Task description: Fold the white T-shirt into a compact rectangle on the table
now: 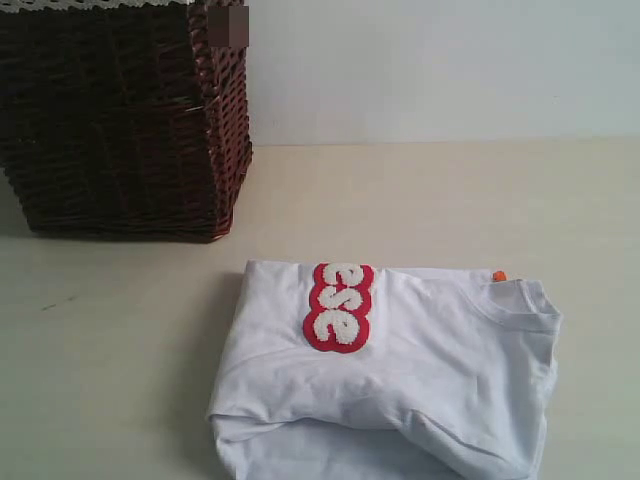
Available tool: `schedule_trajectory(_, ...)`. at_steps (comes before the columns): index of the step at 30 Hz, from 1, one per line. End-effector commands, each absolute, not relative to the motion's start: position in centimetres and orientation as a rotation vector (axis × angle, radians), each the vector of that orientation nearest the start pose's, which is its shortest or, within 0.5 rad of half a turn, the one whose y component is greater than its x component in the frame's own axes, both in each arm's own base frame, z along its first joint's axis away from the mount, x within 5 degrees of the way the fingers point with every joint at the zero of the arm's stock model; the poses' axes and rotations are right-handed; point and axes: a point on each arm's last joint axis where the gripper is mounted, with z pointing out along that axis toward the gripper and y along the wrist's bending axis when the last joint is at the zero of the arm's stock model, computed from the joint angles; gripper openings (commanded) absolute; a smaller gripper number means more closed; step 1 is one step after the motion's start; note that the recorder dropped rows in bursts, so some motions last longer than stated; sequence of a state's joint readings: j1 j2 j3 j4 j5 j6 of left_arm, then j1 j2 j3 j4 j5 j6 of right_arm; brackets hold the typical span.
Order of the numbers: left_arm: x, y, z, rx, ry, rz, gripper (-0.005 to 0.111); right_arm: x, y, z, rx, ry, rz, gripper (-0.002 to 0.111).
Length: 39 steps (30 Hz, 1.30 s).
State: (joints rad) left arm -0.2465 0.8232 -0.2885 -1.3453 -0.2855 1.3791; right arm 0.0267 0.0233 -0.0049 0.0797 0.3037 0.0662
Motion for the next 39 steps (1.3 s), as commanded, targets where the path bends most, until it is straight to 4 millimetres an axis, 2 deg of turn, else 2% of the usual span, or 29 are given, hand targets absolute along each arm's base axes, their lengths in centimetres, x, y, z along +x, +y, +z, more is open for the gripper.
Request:
schedule_trajectory(1, 13.8, 0.0, 23.5, 0.096, 1.917, 0.102, 0.000, 5.6, 0.3, 18.6, 0.089, 1.798, 0.137, 0.000)
schedule_trajectory(5, 11.5, 1.1, 24.1, -0.056, 1.811, 0.094, 0.000, 5.6, 0.3, 18.6, 0.089, 1.798, 0.137, 0.000)
schedule_trajectory(9, 8.7, 1.6, 22.7, -0.231, 1.695, 0.078, 0.000, 5.6, 0.3, 18.6, 0.089, 1.798, 0.137, 0.000)
schedule_trajectory(13, 6.4, 1.8, 20.9, -0.295, 1.565, 0.117, 0.000, 5.6, 0.3, 18.6, 0.089, 1.798, 0.137, 0.000)
schedule_trajectory(16, 5.4, 1.6, 21.4, -0.344, 1.433, 0.070, 0.000, 5.6, 0.3, 18.6, 0.089, 1.798, 0.137, 0.000)
schedule_trajectory(27, 6.0, 0.4, 20.8, -0.288, 1.537, -0.096, 0.000, 5.6, 0.3, 18.6, 0.088, 1.798, 0.134, 0.000)
schedule_trajectory(39, 6.1, 0.1, 20.7, -0.272, 1.548, -0.120, 0.000, 5.6, 0.3, 18.6, 0.088, 1.798, 0.134, 0.000)
